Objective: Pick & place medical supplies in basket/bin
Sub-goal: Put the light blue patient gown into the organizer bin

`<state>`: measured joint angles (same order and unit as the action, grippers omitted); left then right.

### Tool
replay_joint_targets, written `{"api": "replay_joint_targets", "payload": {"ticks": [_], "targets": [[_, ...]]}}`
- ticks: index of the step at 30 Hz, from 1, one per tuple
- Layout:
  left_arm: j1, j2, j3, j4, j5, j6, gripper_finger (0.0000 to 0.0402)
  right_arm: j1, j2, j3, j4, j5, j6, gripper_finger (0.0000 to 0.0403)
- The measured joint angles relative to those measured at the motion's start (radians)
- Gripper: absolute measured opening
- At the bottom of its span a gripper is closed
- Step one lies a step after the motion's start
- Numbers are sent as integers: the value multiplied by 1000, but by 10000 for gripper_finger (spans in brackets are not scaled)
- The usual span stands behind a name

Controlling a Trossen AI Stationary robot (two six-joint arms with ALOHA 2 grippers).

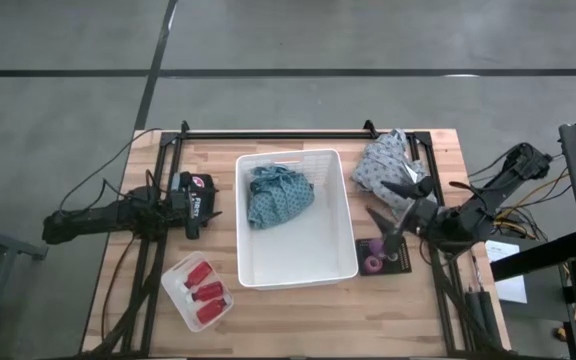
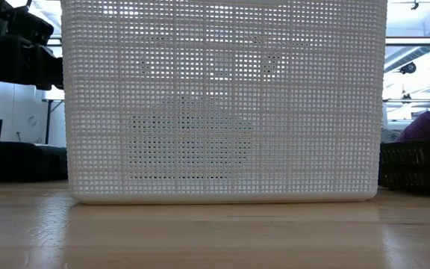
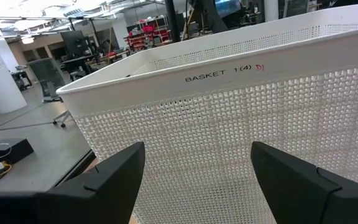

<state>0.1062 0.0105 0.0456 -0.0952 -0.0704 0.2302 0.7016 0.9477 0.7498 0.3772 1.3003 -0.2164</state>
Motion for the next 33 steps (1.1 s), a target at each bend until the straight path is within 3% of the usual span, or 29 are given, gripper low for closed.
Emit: {"api": "replay_joint_targets", "payload": {"ticks": [4,10,12,18,24,30,33], "targets": [[0,0,0,0,0,0,299,-30,37,33,0,-175,-55,327],[0,0,0,0,0,0,299,-146,100,35,1,-663,-28,327],[0,0,0,0,0,0,299,-190,130,35,1,-763,-43,327],[0,0,0,0,0,0,299,-315,194,35,1,-751,-79,327],[0,0,0,0,0,0,299,-403,185,53,-53,-745,12,327],[0,0,0,0,0,0,299,-463,134,104,-358,-714,-13,327],[0,3,0,0,0,0,299,-471,115,158,-530,-721,93,327]]}}
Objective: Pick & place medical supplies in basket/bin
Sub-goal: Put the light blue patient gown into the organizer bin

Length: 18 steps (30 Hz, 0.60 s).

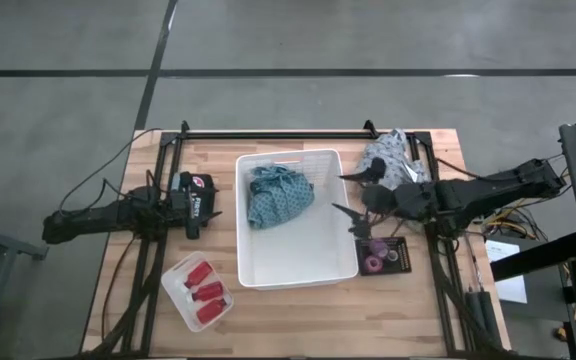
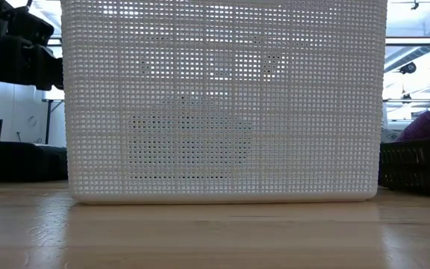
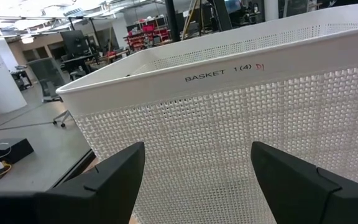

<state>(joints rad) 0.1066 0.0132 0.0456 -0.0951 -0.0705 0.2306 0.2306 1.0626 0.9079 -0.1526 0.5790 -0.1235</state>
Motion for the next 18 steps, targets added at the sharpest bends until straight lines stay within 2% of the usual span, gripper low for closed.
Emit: {"api": "replay_joint_targets", "payload": {"ticks": [4,6,10,14,18], "targets": [[0,4,0,0,0,0,299,0,-21,113,-285,8,247,327],[0,4,0,0,0,0,299,0,-25,181,-487,1,348,327],[0,7,0,0,0,0,299,11,-16,292,-886,-79,418,327],[0,6,0,0,0,0,299,51,-16,296,-1026,-101,519,327],[0,10,0,0,0,0,299,80,-13,228,-1017,11,627,327]]}}
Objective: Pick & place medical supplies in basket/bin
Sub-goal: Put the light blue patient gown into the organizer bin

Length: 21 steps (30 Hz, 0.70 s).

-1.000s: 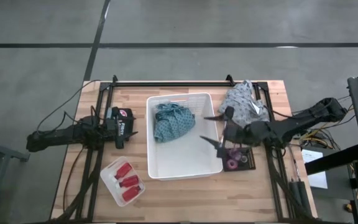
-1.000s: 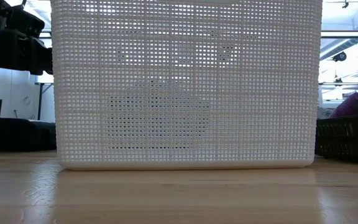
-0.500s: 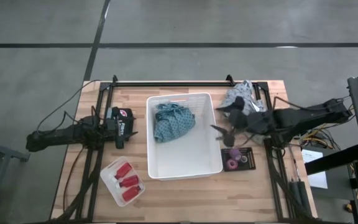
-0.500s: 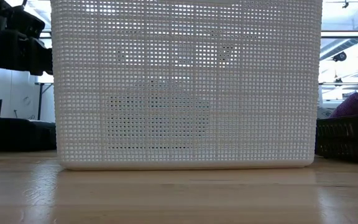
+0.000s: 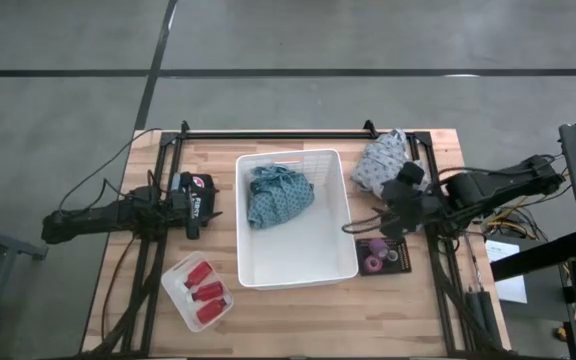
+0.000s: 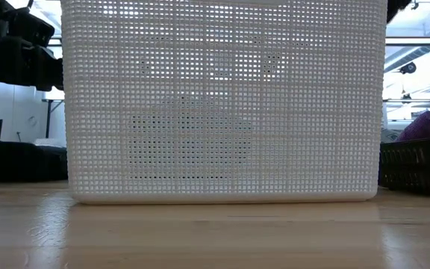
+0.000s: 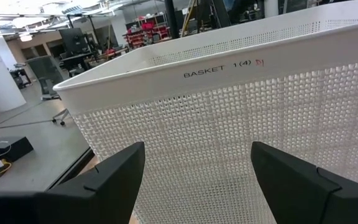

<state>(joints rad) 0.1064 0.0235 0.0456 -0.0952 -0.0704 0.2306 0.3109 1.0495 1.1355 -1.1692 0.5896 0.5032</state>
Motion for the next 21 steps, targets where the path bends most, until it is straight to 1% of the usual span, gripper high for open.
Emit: {"api": "replay_joint_targets", "payload": {"ticks": [3,6,10,13,17,21], "targets": [[0,0,0,0,0,0,299,1,12,-68,-1,81,101,327],[0,0,0,0,0,0,299,1,15,-140,-4,92,170,327],[0,0,0,0,0,0,299,1,15,-225,-2,92,332,327],[0,0,0,0,0,0,299,1,13,-277,-5,110,421,328],[0,0,0,0,0,0,299,0,14,-330,-3,163,492,346],[0,0,0,0,0,0,299,1,15,-345,16,185,494,367]]}}
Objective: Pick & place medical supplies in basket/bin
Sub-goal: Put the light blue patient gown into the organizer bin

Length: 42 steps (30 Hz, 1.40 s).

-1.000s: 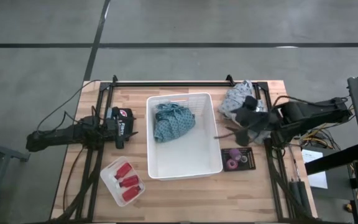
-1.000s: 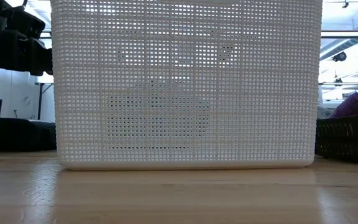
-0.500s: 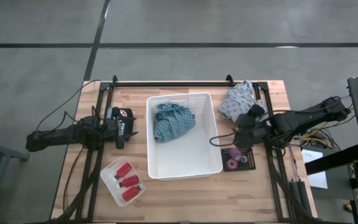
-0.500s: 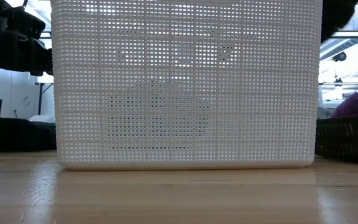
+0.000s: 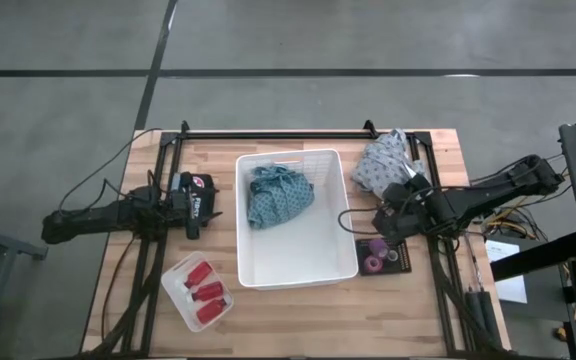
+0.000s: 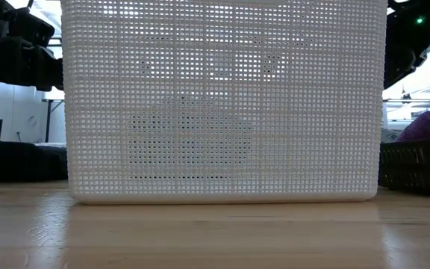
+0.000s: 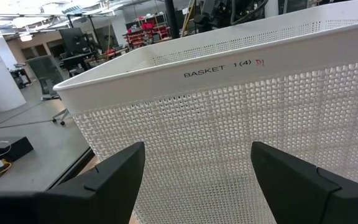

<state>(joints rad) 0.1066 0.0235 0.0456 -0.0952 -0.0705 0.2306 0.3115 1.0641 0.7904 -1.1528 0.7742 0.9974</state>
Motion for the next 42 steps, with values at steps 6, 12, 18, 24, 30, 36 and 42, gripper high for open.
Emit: {"api": "replay_joint_targets", "payload": {"ticks": [6,12,18,24,30,36,42], "targets": [[0,0,0,0,0,0,299,-4,-2,-1,-3,20,46,371],[0,0,0,0,0,0,299,-18,-2,-1,11,50,153,370],[0,0,0,0,0,0,299,-17,-1,-1,94,48,156,368],[0,0,0,0,0,0,299,-17,-1,-1,177,47,148,368],[0,0,0,0,0,0,299,-17,0,-14,134,48,87,368],[0,0,0,0,0,0,299,-18,14,-106,120,67,79,368],[0,0,0,0,0,0,299,-52,64,-225,173,97,196,368]]}}
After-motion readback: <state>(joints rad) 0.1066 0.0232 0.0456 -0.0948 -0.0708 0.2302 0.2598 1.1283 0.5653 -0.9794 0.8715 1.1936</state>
